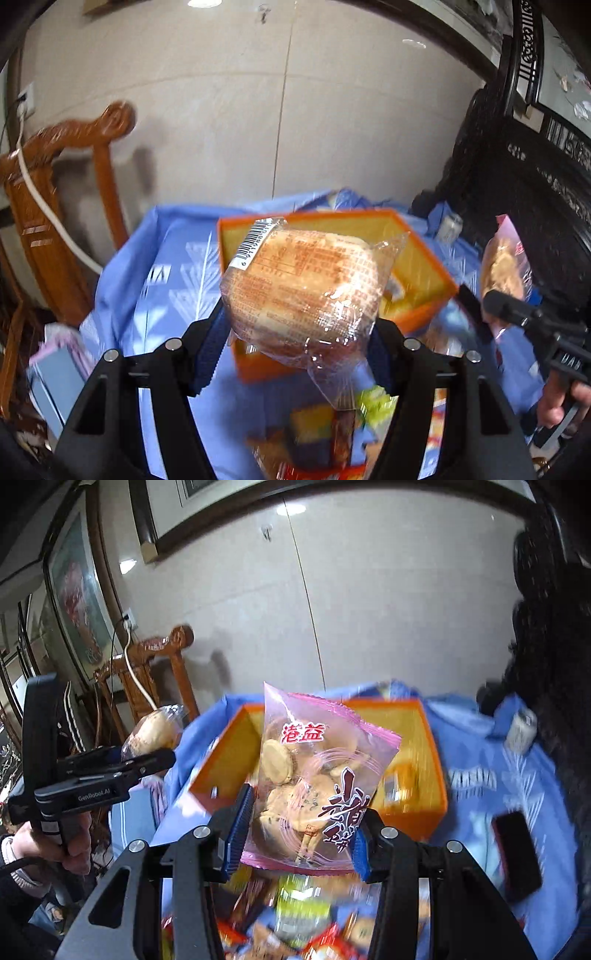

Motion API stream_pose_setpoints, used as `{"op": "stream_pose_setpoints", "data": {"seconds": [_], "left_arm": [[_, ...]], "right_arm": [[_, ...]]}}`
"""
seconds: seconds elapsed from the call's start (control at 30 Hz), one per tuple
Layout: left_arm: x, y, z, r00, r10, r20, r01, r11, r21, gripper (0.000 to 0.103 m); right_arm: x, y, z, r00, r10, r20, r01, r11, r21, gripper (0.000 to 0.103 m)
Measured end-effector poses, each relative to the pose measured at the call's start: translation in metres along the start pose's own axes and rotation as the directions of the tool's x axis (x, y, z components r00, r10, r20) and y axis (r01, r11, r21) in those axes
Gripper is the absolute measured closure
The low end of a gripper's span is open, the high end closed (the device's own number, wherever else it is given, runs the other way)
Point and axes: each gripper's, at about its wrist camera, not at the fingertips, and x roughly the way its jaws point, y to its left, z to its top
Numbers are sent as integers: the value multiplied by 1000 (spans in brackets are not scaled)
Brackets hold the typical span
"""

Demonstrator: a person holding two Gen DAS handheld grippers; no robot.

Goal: Organize snacks
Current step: 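Drop the pink bag and bread roll into the orange box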

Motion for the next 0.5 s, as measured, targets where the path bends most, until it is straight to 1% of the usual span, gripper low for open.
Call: {"op": "stream_pose_setpoints", "data": {"seconds": [0.07, 0.13, 0.27, 0.3, 0.33, 0.37, 0.4, 0.43, 0.5], "left_arm": [[10, -4, 21, 1000, 3, 3, -3, 1000, -1, 38], [22, -9, 35, 1000, 15, -1, -15, 1000, 8, 38], [43, -16, 54, 999, 35, -23, -34, 999, 25, 36], [49, -17, 58, 999, 35, -26, -34, 999, 25, 33], [54, -17, 60, 999, 42, -30, -41, 999, 22, 21], [57, -16, 61, 998, 60, -34, -60, 998, 17, 6], [59, -15, 61, 996, 81, -32, -81, 997, 8, 4], [59, -13, 61, 995, 94, -28, -94, 996, -6, 4], [57, -10, 60, 996, 83, -38, -84, 996, -26, 4]], "right_arm": [[9, -5, 17, 1000, 3, 14, -3, 1000, 3, 56], [17, -7, 28, 1000, 4, 19, -4, 1000, 1, 56], [36, -8, 43, 1000, -12, 21, 12, 1000, -6, 55], [41, -8, 47, 1000, -20, 22, 20, 1000, -8, 52], [46, -9, 48, 999, -27, 19, 28, 1000, -7, 46], [52, -11, 51, 999, -37, 12, 37, 999, 2, 24], [54, -11, 52, 999, -53, 11, 53, 999, 12, 9], [53, -13, 52, 998, -65, 22, 64, 998, 23, 8], [49, -16, 49, 998, -53, 26, 52, 998, 40, 8]]}}
